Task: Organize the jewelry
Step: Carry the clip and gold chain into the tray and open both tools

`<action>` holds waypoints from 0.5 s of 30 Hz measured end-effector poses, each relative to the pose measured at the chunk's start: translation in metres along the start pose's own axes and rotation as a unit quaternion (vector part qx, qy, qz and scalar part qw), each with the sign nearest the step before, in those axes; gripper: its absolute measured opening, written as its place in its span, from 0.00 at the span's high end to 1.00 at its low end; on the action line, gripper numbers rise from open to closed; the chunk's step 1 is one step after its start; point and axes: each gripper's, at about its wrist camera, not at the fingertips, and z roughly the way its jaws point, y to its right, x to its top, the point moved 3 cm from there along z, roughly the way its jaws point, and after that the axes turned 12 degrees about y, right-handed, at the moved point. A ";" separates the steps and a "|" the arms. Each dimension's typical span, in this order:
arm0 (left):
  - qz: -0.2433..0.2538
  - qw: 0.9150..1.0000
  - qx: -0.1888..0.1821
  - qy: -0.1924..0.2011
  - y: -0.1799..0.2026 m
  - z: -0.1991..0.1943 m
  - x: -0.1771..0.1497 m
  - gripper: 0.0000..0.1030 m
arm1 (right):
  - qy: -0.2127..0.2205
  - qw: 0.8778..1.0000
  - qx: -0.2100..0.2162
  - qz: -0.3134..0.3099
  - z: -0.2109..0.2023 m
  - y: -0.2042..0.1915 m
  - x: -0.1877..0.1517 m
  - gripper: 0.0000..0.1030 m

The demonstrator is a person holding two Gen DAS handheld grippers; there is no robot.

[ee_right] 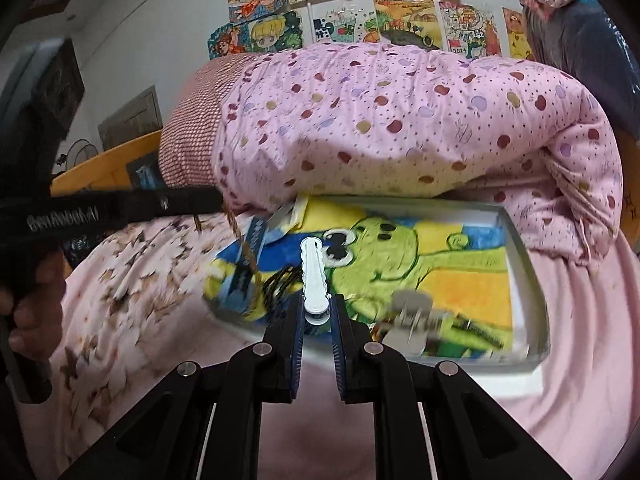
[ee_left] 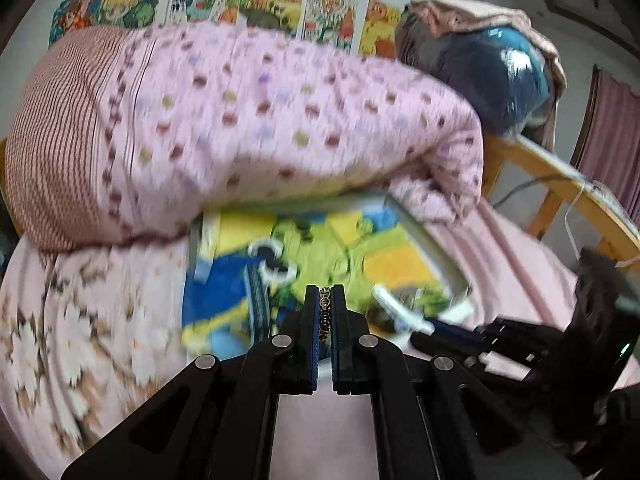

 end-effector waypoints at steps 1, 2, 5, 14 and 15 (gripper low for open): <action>-0.001 1.000 0.001 0.007 0.001 0.004 0.007 0.97 | -0.005 1.000 -0.003 0.000 0.006 0.003 0.001 0.88; -0.004 1.000 0.001 0.011 0.000 0.007 0.010 0.97 | -0.012 1.000 -0.007 0.000 0.013 0.006 0.001 0.88; -0.015 1.000 -0.001 0.010 -0.001 0.026 0.012 0.97 | -0.040 0.999 -0.016 0.008 0.028 0.016 -0.009 0.88; -0.043 0.997 0.012 -0.070 -0.016 0.075 -0.042 0.97 | -0.078 0.995 -0.040 0.045 0.038 0.038 -0.036 0.88; -0.046 0.996 0.014 -0.079 -0.017 0.079 -0.048 0.97 | -0.079 0.995 -0.041 0.046 0.037 0.038 -0.037 0.88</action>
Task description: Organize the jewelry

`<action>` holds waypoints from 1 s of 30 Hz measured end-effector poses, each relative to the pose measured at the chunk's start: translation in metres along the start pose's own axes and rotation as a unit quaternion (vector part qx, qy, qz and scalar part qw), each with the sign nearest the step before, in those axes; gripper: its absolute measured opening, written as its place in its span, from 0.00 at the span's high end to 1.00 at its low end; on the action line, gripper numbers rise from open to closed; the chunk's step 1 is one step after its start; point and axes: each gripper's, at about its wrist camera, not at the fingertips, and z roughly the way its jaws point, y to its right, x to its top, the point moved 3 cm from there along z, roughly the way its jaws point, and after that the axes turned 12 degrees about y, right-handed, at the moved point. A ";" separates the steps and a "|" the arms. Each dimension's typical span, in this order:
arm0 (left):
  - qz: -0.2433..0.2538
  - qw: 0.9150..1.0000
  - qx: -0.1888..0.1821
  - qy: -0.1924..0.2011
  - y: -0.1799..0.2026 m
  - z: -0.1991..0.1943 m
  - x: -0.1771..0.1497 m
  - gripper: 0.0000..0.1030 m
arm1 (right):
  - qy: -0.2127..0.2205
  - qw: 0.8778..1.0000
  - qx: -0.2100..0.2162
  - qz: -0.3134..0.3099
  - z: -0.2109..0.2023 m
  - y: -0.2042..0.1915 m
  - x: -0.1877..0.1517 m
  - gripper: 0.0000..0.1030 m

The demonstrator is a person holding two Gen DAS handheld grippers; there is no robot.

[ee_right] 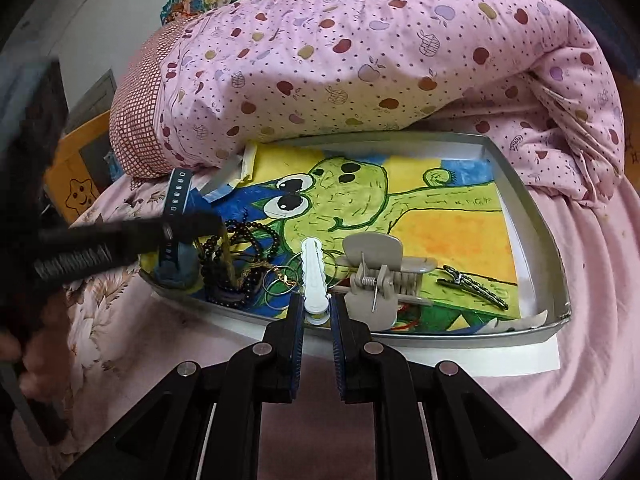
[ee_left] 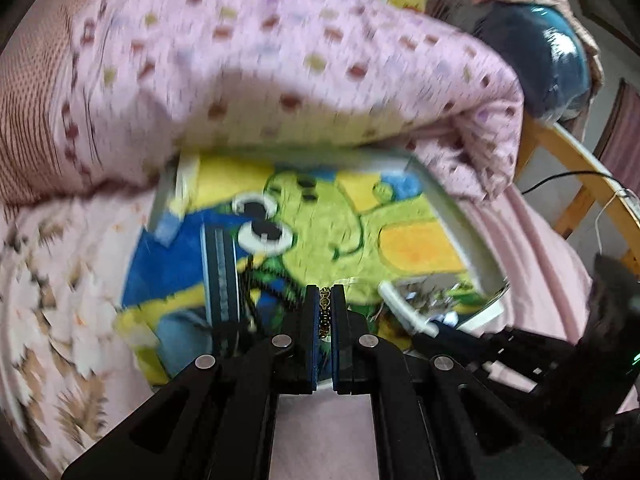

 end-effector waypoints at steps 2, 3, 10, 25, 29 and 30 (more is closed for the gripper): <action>-0.005 1.000 0.000 -0.021 -0.002 0.008 -0.009 0.97 | -0.002 1.000 -0.004 0.002 0.002 0.000 0.000 0.87; -0.006 1.000 0.001 -0.027 -0.002 0.010 -0.011 0.97 | -0.003 1.000 -0.006 0.004 0.003 0.001 0.001 0.87; -0.026 0.998 0.016 -0.053 -0.011 0.014 -0.018 0.95 | 0.001 1.000 -0.019 -0.006 0.000 0.000 0.001 0.76; -0.023 0.996 0.032 0.076 0.003 -0.057 0.005 0.24 | 0.102 0.993 -0.060 -0.003 -0.070 0.005 0.032 0.39; -0.018 0.992 0.036 0.119 0.014 -0.087 0.012 0.13 | 0.139 0.988 -0.060 0.004 -0.100 0.002 0.044 0.23; -0.017 0.992 0.036 0.123 0.016 -0.091 0.013 0.11 | 0.144 0.988 -0.060 0.004 -0.105 0.001 0.046 0.22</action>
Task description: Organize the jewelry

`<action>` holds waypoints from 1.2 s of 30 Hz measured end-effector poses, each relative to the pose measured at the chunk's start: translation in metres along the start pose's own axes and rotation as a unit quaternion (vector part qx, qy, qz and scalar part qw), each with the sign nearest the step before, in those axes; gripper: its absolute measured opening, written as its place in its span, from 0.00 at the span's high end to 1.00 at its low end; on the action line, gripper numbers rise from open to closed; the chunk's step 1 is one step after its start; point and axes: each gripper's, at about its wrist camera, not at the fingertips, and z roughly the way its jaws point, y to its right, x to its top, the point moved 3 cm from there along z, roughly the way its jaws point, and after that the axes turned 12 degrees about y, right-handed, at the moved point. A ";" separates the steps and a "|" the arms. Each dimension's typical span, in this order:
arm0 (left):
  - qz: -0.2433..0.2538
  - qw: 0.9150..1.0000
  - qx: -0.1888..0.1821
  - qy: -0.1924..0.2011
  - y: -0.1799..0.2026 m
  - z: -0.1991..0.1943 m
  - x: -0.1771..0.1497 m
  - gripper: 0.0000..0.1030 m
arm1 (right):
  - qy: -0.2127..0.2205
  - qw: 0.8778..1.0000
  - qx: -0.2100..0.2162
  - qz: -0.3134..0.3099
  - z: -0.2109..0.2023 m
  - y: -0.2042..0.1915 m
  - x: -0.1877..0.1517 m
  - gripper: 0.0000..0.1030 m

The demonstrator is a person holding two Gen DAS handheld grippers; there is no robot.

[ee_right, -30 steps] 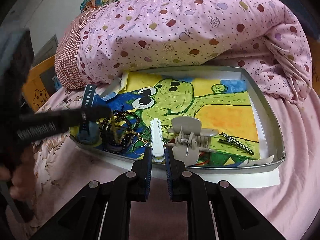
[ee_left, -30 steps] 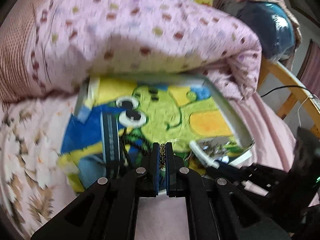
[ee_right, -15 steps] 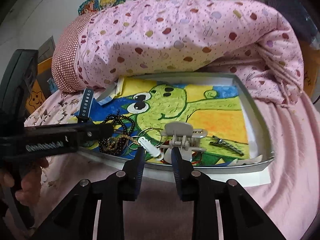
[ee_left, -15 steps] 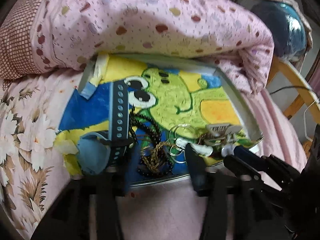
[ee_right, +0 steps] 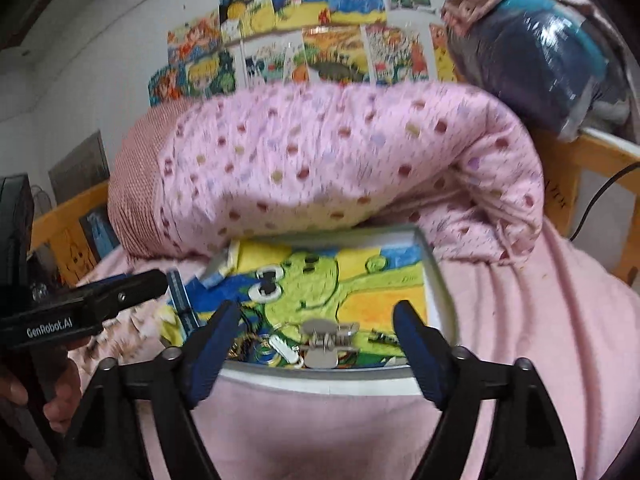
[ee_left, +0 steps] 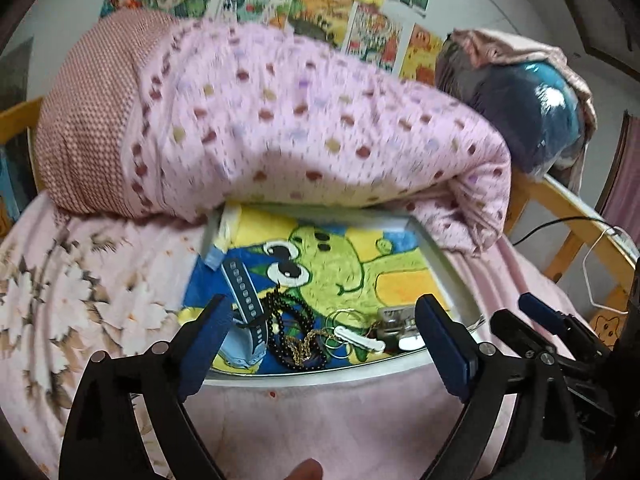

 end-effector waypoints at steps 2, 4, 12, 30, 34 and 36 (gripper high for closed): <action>-0.001 1.000 0.003 0.013 0.001 -0.011 0.004 0.04 | 0.016 1.000 -0.002 -0.002 -0.013 -0.003 0.009 0.17; -0.008 0.999 0.004 0.033 0.001 -0.026 0.008 0.02 | 0.028 1.000 -0.003 -0.004 -0.024 -0.006 0.016 0.10; 0.004 0.998 0.027 0.059 -0.005 -0.078 0.014 0.02 | 0.066 0.998 -0.006 -0.005 -0.067 -0.014 0.032 0.00; 0.034 0.992 0.089 0.086 -0.015 -0.175 -0.018 0.02 | 0.084 0.995 -0.030 -0.047 -0.141 -0.040 0.017 0.00; 0.036 0.990 0.103 0.092 -0.018 -0.192 -0.025 0.02 | 0.087 0.994 -0.044 -0.055 -0.151 -0.044 0.013 0.00; 0.033 0.989 0.108 0.095 -0.020 -0.199 -0.028 0.02 | 0.087 0.993 -0.052 -0.054 -0.156 -0.043 0.010 0.00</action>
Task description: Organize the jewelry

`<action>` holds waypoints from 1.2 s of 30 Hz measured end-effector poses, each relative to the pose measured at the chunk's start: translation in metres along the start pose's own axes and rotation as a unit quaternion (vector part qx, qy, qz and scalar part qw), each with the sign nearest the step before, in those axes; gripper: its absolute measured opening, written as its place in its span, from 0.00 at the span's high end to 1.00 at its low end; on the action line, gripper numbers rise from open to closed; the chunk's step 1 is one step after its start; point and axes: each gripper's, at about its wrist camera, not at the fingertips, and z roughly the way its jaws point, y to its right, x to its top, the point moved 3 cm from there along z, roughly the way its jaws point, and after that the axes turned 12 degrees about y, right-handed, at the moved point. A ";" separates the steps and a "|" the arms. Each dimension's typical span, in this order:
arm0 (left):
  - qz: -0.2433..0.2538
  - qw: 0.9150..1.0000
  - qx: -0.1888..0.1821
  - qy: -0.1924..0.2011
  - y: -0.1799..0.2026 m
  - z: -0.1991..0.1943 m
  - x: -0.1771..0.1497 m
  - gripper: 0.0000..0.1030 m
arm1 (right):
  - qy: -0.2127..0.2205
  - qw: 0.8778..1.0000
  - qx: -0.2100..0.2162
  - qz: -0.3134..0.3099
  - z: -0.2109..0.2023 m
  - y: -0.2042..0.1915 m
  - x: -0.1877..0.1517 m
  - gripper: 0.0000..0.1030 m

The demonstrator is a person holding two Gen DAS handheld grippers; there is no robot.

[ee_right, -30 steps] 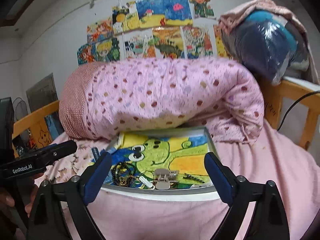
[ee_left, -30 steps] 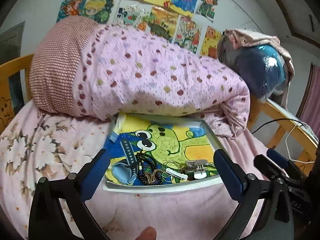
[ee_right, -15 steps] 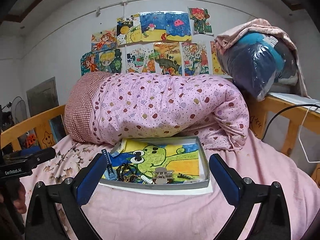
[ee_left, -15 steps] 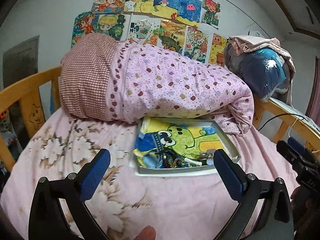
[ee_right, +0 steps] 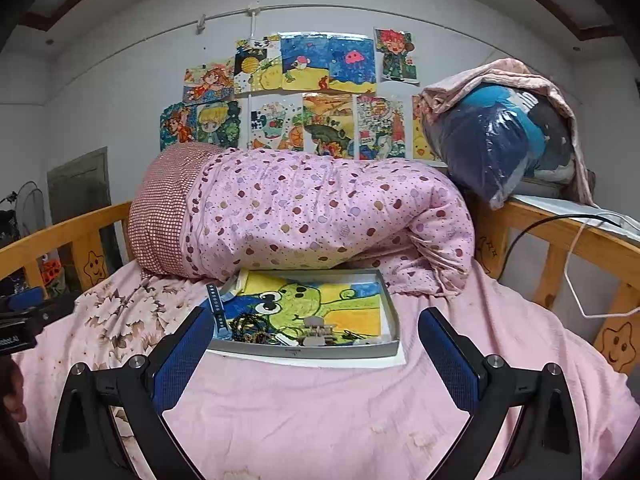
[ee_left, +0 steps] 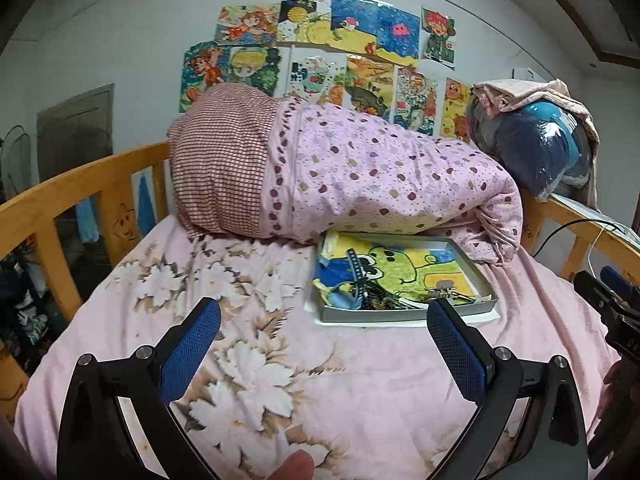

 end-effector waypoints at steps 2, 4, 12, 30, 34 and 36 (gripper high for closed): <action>-0.004 1.000 0.006 0.003 -0.004 -0.007 -0.002 0.02 | -0.003 1.000 -0.009 0.001 -0.004 0.002 -0.002 0.00; -0.006 1.000 0.010 0.005 -0.007 -0.013 -0.003 0.02 | -0.008 1.000 -0.017 0.000 -0.009 0.003 -0.005 0.00; -0.004 1.000 0.018 0.001 -0.014 -0.029 -0.016 0.02 | -0.012 0.999 -0.029 -0.004 -0.028 0.006 -0.008 0.00; 0.006 0.999 0.032 -0.030 -0.013 -0.035 -0.038 0.02 | -0.065 0.998 -0.001 0.015 -0.029 -0.005 -0.028 0.00; 0.010 0.999 0.032 -0.029 -0.012 -0.035 -0.039 0.02 | -0.065 0.998 -0.001 0.015 -0.029 -0.005 -0.028 0.00; 0.010 0.999 0.032 -0.030 -0.012 -0.035 -0.039 0.02 | -0.065 0.998 -0.002 0.015 -0.029 -0.005 -0.028 0.00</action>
